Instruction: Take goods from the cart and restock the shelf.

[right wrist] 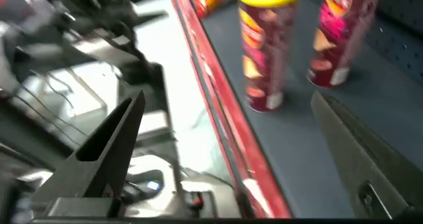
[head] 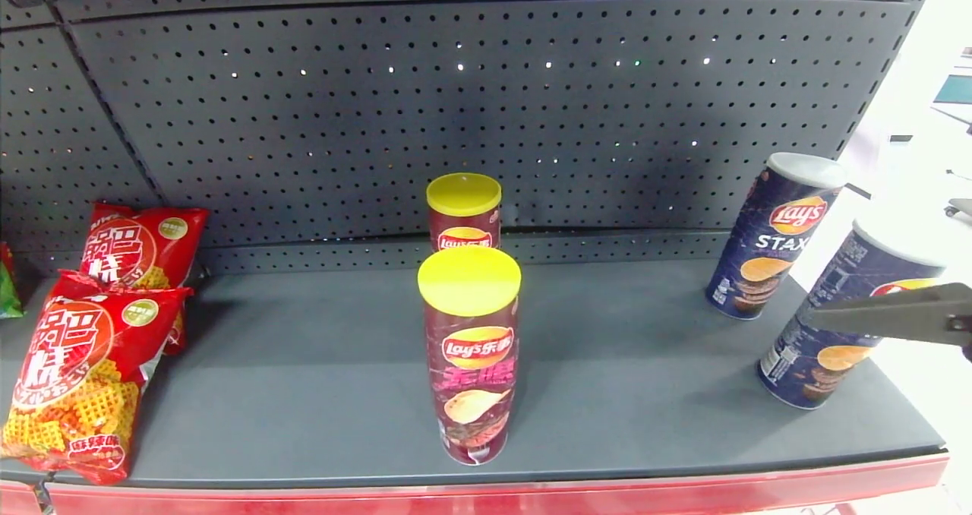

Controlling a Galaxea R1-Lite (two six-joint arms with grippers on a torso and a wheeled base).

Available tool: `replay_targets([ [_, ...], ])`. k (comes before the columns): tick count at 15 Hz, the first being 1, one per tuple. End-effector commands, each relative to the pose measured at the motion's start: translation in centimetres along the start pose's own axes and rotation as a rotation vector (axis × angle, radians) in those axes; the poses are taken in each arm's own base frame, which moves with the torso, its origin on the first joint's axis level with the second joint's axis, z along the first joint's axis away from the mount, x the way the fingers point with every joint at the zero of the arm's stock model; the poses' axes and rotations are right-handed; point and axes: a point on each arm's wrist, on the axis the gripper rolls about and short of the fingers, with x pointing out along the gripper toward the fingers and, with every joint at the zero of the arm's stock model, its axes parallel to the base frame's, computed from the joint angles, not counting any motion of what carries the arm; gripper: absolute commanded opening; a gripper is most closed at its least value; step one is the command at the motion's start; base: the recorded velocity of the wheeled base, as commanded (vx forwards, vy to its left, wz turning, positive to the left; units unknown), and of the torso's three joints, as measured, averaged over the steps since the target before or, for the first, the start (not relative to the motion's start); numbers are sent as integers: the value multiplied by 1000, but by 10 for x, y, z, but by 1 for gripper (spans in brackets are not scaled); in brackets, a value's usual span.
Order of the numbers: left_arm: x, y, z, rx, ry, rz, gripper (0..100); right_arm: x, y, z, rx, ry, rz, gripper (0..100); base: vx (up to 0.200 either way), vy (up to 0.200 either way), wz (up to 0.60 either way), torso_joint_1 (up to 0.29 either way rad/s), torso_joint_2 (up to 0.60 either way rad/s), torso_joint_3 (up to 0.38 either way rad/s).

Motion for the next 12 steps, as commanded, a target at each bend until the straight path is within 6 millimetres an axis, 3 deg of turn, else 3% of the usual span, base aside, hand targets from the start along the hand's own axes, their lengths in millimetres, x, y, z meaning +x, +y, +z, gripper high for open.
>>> replay_targets([
  [1,0,0,0,0,0,0,100,-47,46,-2,65,-156,-139,100,0,0,0,0,0,0],
  [4,0,0,0,0,2,0,100,-68,58,-20,175,-279,-533,100,0,0,0,0,0,0],
  [6,0,0,0,0,2,0,100,-76,65,-47,146,-296,-794,100,0,0,0,0,0,0],
  [7,0,0,0,0,2,0,100,-78,69,-75,99,-257,-955,100,0,0,0,0,0,0],
  [12,0,0,0,0,2,0,100,-76,83,-147,117,-170,-1205,100,0,0,0,0,0,0],
])
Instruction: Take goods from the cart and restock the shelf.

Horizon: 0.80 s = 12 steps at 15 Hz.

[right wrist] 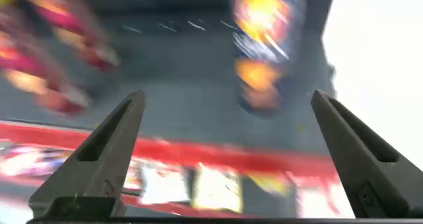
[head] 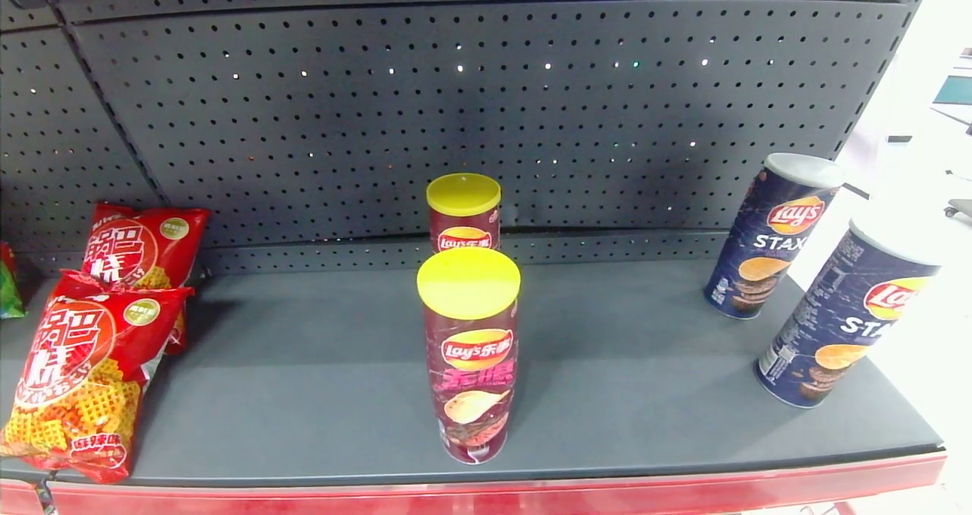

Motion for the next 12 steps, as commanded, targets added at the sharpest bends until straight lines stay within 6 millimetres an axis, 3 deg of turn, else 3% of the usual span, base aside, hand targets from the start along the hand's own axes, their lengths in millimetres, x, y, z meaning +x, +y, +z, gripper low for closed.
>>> replay_targets([
  [1,0,0,0,0,0,0,100,-11,-1,-44,18,-28,-73,100,0,0,0,0,0,0],
  [3,0,0,0,0,2,0,100,-8,-3,-72,33,-3,-78,100,0,0,0,0,0,0],
  [6,0,0,0,0,2,0,100,1,-5,-87,46,10,-120,100,0,0,0,0,0,0],
  [8,0,0,0,0,2,0,100,5,-4,-86,28,-58,-166,100,0,0,0,0,0,0],
  [10,0,0,0,0,0,0,100,3,-3,-94,-24,-19,-193,100,0,0,0,0,0,0],
  [12,0,0,0,0,2,0,100,-1,-3,-96,-51,-63,-143,100,0,0,0,0,0,0],
])
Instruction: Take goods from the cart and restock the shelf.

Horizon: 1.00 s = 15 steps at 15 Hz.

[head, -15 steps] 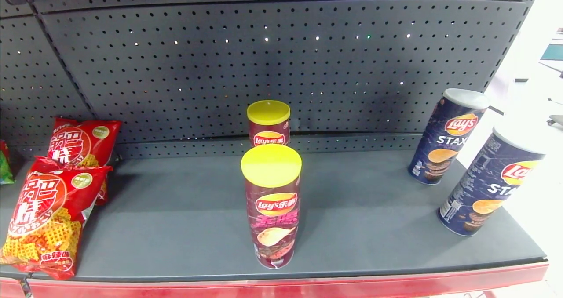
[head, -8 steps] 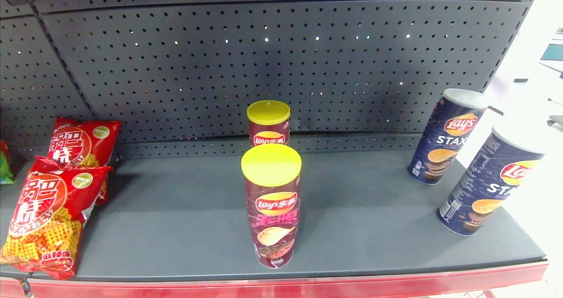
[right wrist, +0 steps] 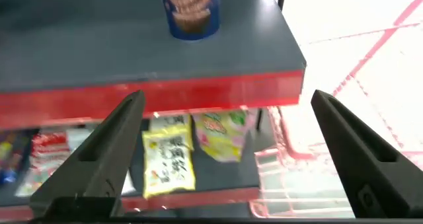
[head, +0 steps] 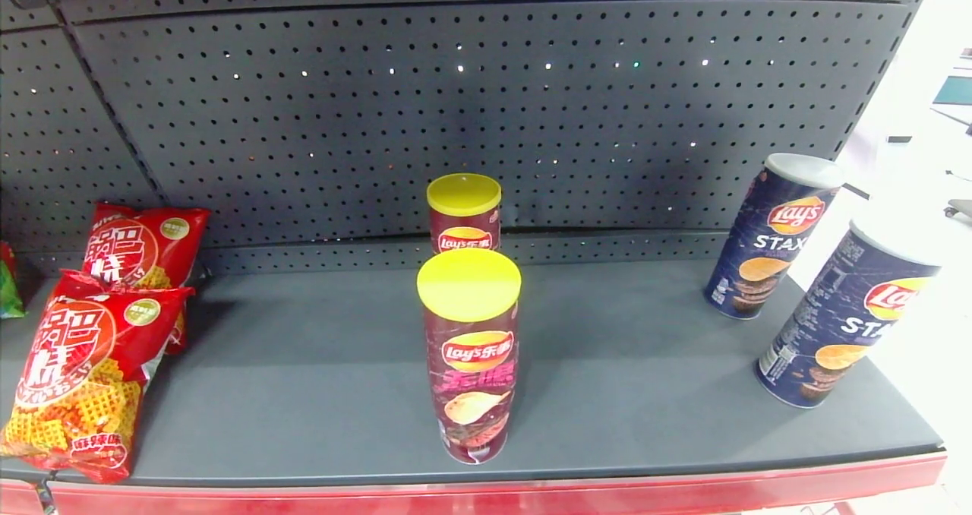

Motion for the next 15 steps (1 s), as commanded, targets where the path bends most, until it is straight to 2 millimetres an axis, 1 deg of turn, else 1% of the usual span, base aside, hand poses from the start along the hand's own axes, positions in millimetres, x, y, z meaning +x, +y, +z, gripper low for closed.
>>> replay_targets([
  [1,0,0,0,0,2,0,100,-6,-1,-3,-1,-77,33,100,0,0,0,0,0,0],
  [15,0,0,0,0,2,0,100,-6,-1,-3,-1,-75,7,100,0,0,0,0,0,0],
])
